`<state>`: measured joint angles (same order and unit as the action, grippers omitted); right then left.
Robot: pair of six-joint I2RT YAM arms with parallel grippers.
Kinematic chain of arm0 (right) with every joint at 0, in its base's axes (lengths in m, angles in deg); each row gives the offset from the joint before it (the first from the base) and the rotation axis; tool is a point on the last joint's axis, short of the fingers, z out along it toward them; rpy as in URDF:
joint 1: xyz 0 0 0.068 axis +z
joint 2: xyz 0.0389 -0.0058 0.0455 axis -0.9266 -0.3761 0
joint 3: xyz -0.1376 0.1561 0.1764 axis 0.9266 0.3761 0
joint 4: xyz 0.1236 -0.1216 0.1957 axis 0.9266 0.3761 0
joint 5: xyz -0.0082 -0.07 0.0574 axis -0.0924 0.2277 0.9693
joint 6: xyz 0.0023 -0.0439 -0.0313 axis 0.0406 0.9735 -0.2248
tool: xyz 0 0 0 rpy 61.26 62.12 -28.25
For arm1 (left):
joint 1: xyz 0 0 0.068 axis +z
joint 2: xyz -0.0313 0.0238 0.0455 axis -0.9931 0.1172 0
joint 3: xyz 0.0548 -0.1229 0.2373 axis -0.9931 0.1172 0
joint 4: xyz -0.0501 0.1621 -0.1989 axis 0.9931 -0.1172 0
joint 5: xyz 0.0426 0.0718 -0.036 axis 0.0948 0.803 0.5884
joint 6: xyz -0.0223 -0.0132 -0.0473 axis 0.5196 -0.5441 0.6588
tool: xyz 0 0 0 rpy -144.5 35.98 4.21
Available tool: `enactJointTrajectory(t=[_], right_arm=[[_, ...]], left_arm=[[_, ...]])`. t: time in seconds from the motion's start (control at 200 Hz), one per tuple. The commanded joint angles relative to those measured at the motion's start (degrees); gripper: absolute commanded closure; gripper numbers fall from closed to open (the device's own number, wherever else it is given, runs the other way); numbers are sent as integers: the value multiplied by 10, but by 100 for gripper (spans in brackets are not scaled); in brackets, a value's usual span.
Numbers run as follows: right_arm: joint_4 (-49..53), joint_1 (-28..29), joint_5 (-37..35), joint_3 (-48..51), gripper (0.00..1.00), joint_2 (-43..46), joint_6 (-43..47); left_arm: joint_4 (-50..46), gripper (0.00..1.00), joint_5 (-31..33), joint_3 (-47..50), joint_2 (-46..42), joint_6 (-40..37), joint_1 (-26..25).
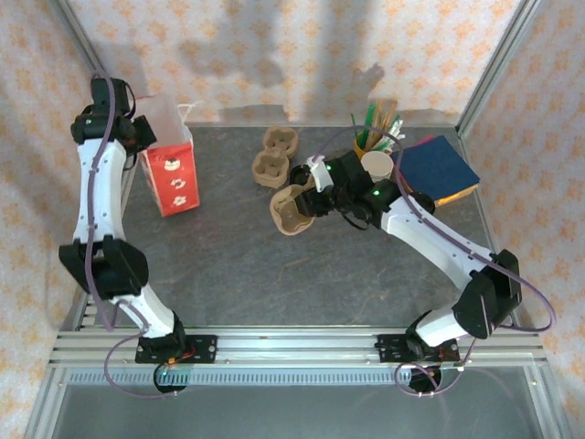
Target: Pack the takeout coffee
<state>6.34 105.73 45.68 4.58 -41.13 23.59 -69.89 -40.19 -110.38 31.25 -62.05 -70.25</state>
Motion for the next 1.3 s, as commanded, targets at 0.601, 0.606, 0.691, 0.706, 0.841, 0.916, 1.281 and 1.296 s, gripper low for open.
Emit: enactJointTrajectory(t=[0.601,0.606,0.691,0.706,0.841,0.916,1.281,1.296], right_arm=[[100,-1,-32,-67,56,124,-43],[102,-1,-31,-68,56,124,-43],[119,-1,-24,-86,56,131,-51],[121,-1,-24,-89,56,132,-52],[141,-1,-27,-118,56,142,-56],[156,-1,-28,-141,56,140,-57],[218,3,3,-269,56,87,-45],[220,3,4,-275,56,84,-44]], left_arm=[[10,100,-139,209,-256,54,-141],[10,100,-140,210,-258,54,-141],[17,100,-166,225,-277,53,-153],[19,100,-171,229,-280,52,-155],[27,100,-191,255,-300,41,-174],[40,100,-203,271,-309,31,-182],[89,100,-291,305,-304,1,-257],[94,100,-300,307,-304,1,-260]])
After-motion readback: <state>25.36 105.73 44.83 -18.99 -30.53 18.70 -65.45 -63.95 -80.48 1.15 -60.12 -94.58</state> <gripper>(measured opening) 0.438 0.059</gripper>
